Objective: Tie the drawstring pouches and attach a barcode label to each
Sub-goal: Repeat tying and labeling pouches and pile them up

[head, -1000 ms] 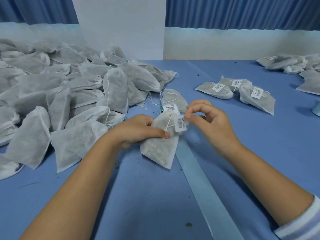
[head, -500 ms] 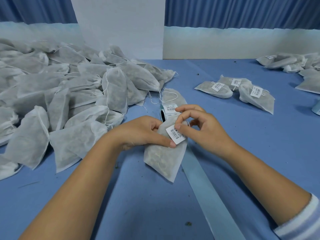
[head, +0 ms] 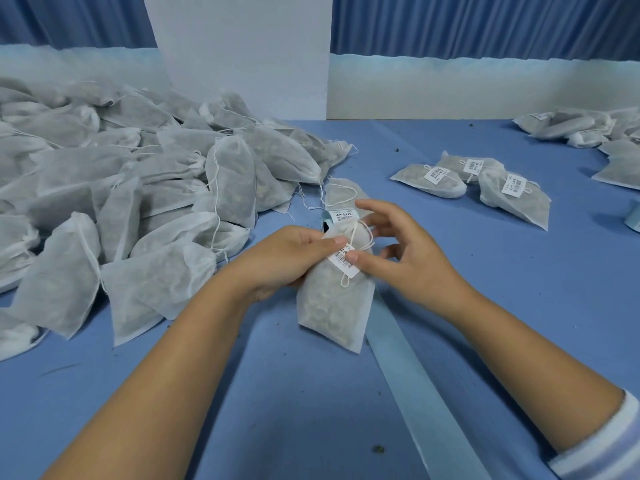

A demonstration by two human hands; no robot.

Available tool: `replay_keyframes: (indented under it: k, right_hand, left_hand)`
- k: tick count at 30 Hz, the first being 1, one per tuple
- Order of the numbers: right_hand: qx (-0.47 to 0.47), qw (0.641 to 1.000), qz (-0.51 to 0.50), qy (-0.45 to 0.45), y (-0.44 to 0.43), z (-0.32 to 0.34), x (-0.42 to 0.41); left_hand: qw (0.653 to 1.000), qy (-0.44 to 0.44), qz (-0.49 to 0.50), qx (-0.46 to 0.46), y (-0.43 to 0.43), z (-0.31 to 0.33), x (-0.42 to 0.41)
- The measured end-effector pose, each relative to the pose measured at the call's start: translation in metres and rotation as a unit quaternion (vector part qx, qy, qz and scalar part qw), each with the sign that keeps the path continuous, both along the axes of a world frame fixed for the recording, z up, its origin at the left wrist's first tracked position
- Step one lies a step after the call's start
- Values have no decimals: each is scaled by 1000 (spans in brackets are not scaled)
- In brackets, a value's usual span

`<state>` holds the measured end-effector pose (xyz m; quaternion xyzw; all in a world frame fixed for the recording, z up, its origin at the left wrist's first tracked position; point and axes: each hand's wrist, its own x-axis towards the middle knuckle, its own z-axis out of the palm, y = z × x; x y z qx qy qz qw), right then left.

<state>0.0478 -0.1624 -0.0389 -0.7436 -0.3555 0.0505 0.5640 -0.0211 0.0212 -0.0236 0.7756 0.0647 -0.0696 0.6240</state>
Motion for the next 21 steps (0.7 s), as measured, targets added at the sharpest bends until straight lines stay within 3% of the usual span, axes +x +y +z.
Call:
replay_keyframes:
  k: [6, 10, 21]
  right_hand:
    - [63, 976, 44, 204, 1, 5, 0]
    - [105, 968, 43, 225, 1, 5, 1]
    - [80, 971, -2, 225, 5, 5, -2]
  left_hand:
    - [997, -39, 31, -52, -3, -1, 4]
    - [996, -56, 52, -56, -8, -3, 6]
    - [976, -103, 189, -24, -19, -12, 13]
